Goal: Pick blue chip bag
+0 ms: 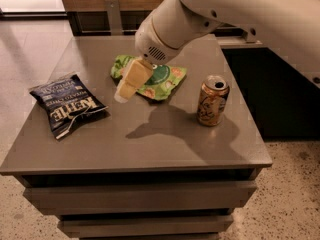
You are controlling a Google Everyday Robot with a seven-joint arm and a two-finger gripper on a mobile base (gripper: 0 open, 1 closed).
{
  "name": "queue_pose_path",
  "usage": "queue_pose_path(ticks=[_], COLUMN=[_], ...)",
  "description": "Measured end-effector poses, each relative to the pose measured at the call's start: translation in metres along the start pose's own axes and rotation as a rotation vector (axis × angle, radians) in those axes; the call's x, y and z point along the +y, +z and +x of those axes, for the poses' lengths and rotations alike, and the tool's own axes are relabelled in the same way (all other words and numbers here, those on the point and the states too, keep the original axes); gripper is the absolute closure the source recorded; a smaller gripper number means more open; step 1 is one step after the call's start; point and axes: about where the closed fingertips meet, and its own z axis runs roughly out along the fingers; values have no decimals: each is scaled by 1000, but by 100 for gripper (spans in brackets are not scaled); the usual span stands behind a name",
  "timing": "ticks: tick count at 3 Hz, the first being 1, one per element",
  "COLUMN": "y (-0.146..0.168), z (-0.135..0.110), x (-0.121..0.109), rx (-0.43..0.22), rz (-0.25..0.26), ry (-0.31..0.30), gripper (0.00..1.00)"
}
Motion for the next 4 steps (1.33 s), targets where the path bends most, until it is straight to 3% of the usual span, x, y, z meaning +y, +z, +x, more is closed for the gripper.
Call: queue_pose_path(ticks=[2,4], y=[63,131], z=[-36,-53], x=[1,11], rx=[-64,-15], rz=[-113,-201], ry=[-46,-55], gripper=[0,0])
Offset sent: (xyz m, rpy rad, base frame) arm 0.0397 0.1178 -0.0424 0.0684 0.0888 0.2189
